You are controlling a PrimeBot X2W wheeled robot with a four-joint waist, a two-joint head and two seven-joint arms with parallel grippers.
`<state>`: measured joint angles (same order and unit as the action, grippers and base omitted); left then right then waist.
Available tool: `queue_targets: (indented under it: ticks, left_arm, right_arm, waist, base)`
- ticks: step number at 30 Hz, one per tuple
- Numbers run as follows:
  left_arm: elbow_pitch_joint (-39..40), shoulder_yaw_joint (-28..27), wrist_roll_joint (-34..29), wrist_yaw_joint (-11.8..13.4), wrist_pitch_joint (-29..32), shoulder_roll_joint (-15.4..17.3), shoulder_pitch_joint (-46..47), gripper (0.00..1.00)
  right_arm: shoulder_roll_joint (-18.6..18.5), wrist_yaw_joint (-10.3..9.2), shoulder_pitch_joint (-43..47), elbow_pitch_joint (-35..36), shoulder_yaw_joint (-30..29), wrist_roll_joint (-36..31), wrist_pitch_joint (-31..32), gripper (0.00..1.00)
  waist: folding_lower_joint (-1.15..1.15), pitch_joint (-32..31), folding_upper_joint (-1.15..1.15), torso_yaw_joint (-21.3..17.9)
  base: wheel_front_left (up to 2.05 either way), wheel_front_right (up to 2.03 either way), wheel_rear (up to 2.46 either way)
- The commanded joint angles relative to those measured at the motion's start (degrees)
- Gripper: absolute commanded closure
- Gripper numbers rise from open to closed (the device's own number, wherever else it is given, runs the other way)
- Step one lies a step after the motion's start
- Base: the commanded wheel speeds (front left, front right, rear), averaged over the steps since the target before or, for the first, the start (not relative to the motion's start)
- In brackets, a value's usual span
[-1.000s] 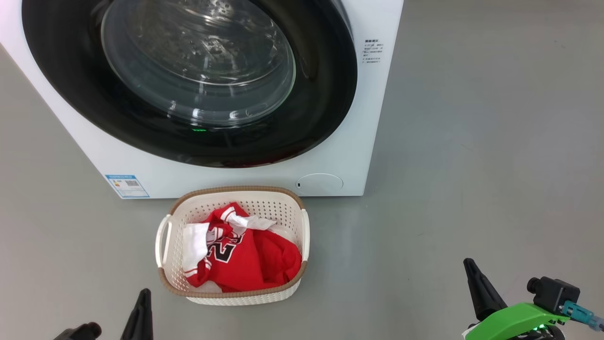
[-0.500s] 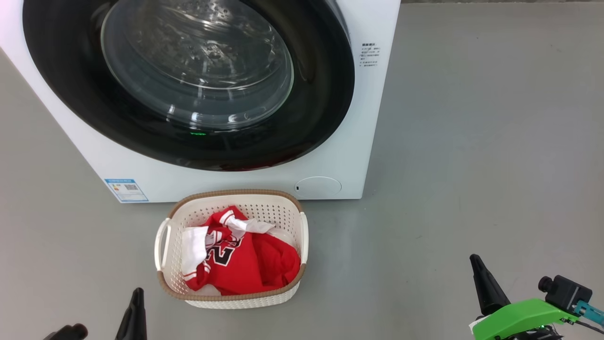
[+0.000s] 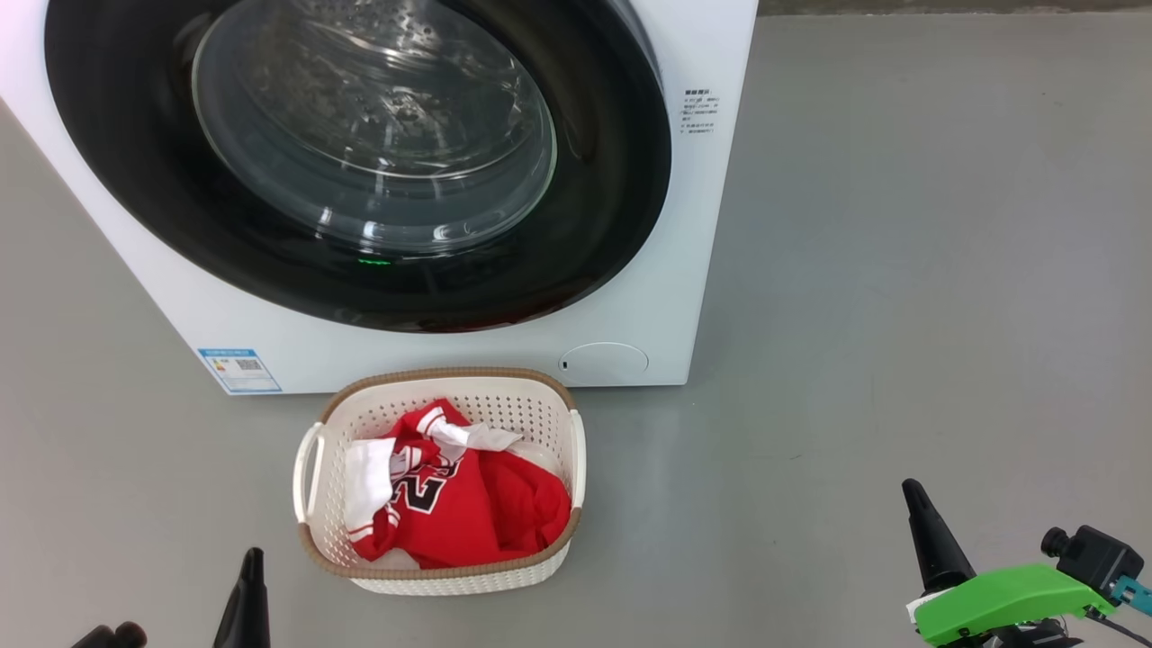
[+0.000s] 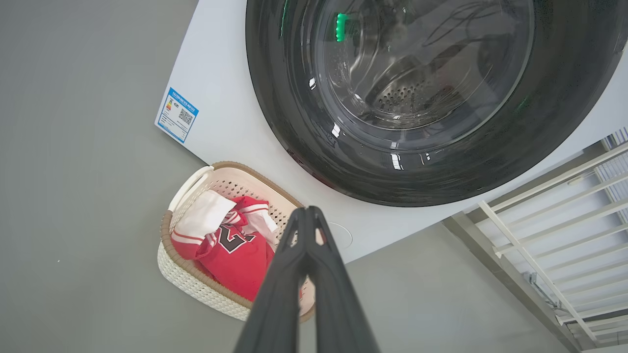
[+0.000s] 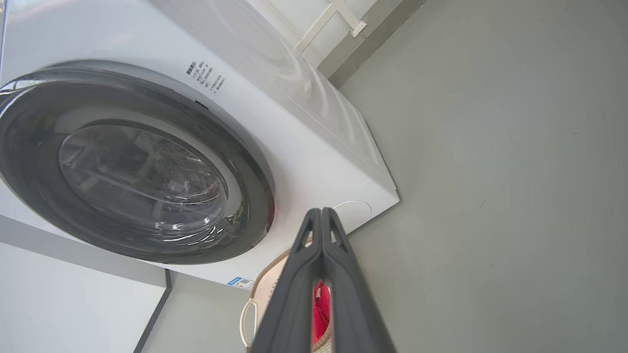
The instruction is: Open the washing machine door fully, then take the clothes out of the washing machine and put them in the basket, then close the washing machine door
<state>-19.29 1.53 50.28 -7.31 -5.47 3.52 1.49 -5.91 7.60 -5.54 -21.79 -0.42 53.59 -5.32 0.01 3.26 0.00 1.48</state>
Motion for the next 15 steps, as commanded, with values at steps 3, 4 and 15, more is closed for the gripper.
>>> queue_targets:
  ticks: [3,4,15]
  left_arm:
    - [1.8,-1.5,2.5,-0.1,0.6,0.5,2.4,1.00]
    - [1.9,-1.6,3.1,-0.1,0.8,0.5,2.5,1.00]
    - [2.4,-2.6,9.7,-0.1,2.6,0.4,2.8,1.00]
  right_arm:
    - [-0.3,-0.05,-0.8,1.9,0.1,2.2,0.5,1.00]
    - [-0.2,-0.05,-0.8,2.0,0.0,2.8,0.7,1.00]
    - [0.3,-0.06,-0.8,2.9,-1.0,8.8,2.6,1.00]
  waist:
    - [-0.01,-0.1,0.00,-0.1]
    - [-0.01,-0.2,0.00,-0.1]
    - [-0.01,-0.7,0.00,-0.3]
  base:
    - [0.00,0.00,0.00]
    - [0.00,0.00,0.00]
    - [0.00,0.00,0.00]
